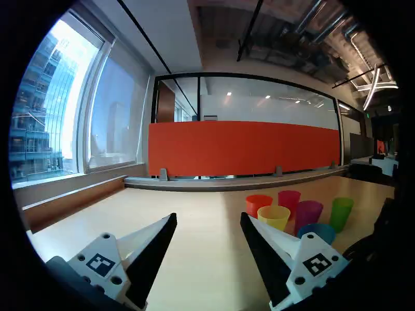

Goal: Pour water

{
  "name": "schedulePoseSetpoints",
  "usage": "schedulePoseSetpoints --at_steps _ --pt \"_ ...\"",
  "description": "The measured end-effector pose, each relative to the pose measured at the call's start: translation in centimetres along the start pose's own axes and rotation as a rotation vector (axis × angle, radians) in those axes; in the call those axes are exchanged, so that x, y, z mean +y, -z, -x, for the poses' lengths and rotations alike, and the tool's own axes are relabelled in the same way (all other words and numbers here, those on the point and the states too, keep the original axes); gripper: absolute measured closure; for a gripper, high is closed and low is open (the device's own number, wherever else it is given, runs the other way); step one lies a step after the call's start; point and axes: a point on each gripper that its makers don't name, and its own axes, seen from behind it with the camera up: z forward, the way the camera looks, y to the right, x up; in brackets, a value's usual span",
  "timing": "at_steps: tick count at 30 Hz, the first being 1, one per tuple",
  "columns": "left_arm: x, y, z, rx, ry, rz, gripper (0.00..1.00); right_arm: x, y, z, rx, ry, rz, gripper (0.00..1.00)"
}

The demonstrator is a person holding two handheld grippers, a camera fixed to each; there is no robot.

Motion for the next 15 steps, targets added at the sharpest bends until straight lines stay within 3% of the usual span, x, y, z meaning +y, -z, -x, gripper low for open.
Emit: schedulePoseSetpoints --at_steps 15 --pt "0.0 0.0 0.0 0.000 0.000 0.000 0.09 0.5 -0.8 1.6 -0.050 -0.015 0.018 0.01"
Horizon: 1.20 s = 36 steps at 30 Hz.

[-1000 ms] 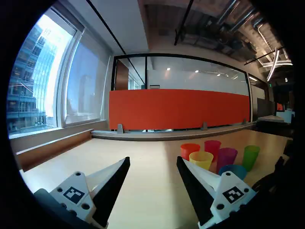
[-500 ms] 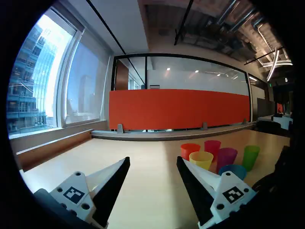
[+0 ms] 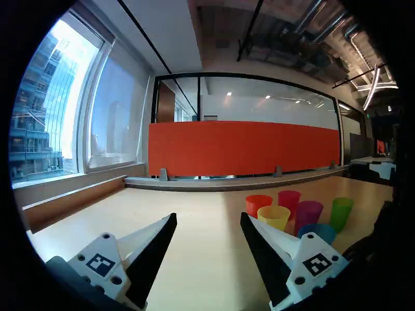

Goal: Pour water

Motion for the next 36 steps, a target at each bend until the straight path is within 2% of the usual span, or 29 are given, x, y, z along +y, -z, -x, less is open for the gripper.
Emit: schedulePoseSetpoints --at_steps 11,23,36 --pt "0.0 0.0 0.0 0.000 0.000 0.000 0.09 1.0 -0.5 0.1 -0.016 0.003 0.015 0.01" --pt "0.0 0.0 0.0 0.000 0.000 0.000 0.09 2.1 0.5 2.1 -0.031 0.002 0.011 0.01" --pt "0.0 0.0 0.0 0.000 0.000 0.000 0.09 2.5 0.4 2.9 -0.028 -0.006 0.008 0.01"
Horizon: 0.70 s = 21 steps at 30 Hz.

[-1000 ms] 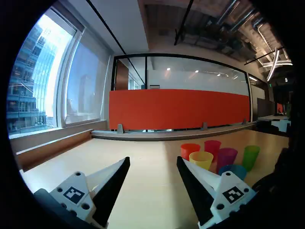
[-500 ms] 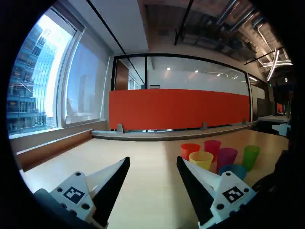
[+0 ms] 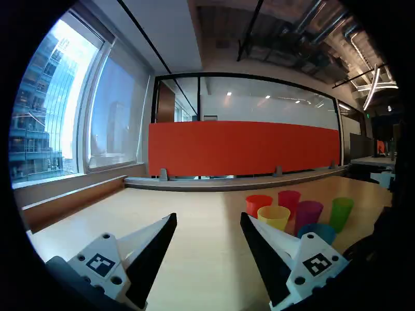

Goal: Pour water

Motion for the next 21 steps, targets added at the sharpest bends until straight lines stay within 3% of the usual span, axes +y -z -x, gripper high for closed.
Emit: schedulePoseSetpoints --at_steps 21 --pt "0.03 0.05 -0.06 0.000 0.000 0.000 0.09 0.03 0.13 0.00 0.010 0.003 -0.005 0.01"
